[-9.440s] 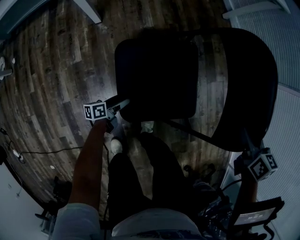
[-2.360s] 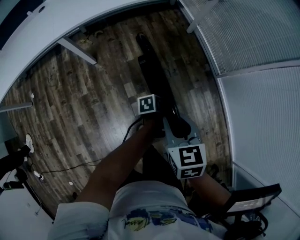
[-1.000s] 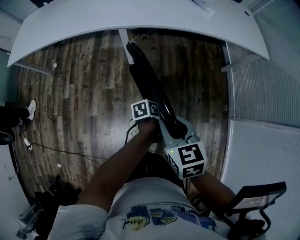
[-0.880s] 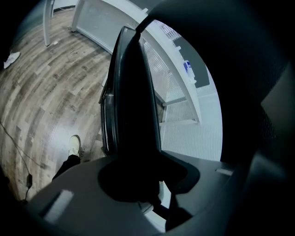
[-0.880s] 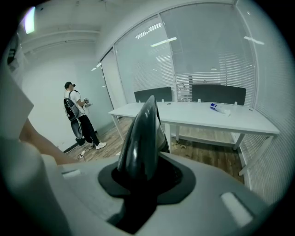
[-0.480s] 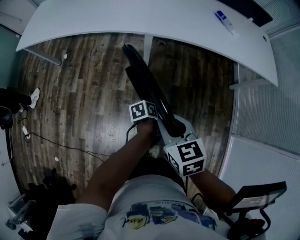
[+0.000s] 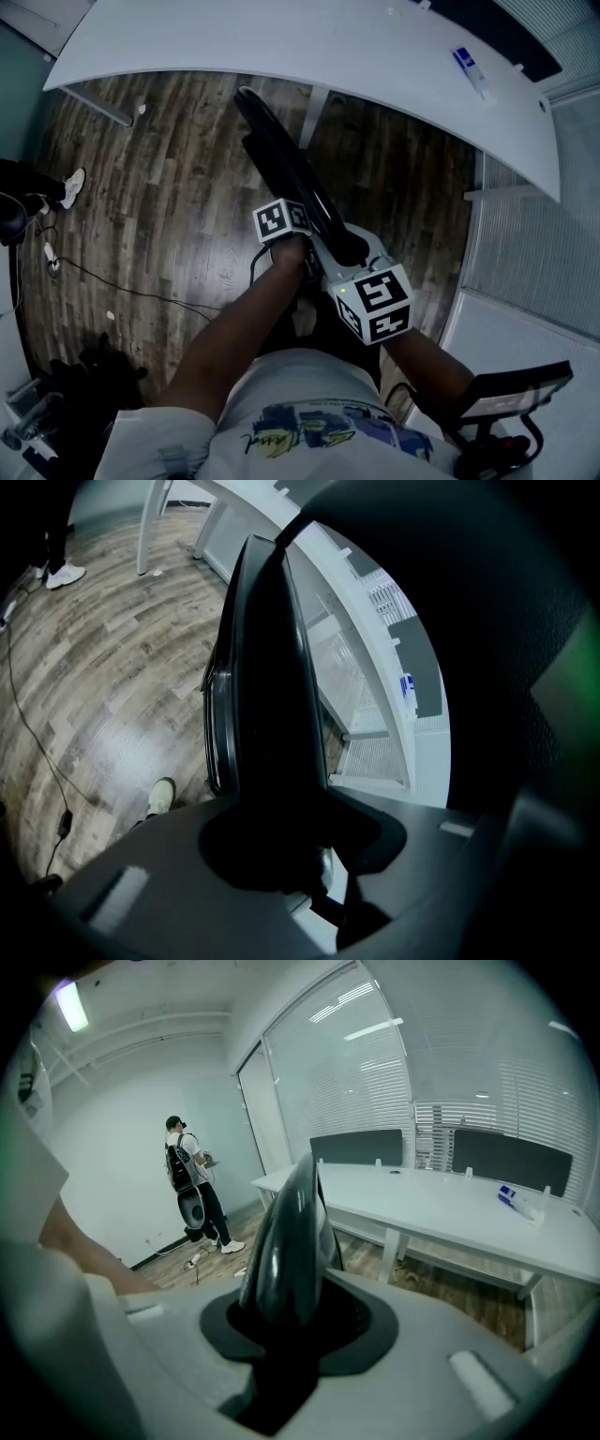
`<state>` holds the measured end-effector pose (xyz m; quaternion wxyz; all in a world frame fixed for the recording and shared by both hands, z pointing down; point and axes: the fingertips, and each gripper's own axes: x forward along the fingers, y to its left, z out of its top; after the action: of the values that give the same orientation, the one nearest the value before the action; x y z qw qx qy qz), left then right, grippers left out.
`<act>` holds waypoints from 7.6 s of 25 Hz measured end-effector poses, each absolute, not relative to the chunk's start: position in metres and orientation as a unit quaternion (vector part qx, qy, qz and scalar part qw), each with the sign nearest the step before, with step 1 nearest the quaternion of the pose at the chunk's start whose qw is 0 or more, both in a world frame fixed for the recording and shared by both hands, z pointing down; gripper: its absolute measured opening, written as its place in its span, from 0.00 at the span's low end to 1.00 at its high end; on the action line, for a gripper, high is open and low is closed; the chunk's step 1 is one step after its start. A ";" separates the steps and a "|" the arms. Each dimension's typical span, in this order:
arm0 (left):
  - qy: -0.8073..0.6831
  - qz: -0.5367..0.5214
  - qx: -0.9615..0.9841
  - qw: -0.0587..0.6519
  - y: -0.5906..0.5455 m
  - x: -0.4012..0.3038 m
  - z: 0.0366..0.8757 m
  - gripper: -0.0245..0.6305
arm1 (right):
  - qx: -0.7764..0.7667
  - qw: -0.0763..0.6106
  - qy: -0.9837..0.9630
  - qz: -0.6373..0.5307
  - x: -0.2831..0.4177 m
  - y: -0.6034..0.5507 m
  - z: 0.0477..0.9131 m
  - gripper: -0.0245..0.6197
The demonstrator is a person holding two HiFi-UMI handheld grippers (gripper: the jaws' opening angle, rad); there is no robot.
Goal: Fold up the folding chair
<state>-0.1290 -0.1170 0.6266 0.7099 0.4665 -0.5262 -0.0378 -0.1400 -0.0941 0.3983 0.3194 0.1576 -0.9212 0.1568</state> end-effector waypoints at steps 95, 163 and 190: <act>-0.622 -0.152 0.376 0.669 -0.384 -0.197 0.655 0.36 | -0.123 0.323 -0.927 0.147 -0.189 -0.446 0.456 0.26; -0.586 -0.178 0.511 0.603 -0.326 -0.243 0.579 0.39 | 0.019 0.326 -0.943 0.064 -0.161 -0.492 0.399 0.40; -0.622 0.023 0.718 0.312 -0.162 -0.245 0.356 0.08 | 0.193 0.282 -0.937 0.075 -0.079 -0.291 0.344 0.04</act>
<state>-0.2454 -0.1623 0.3557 0.3118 0.7181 -0.6217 0.0231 -0.0790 -0.2911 0.3440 0.2819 0.1932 -0.9368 0.0748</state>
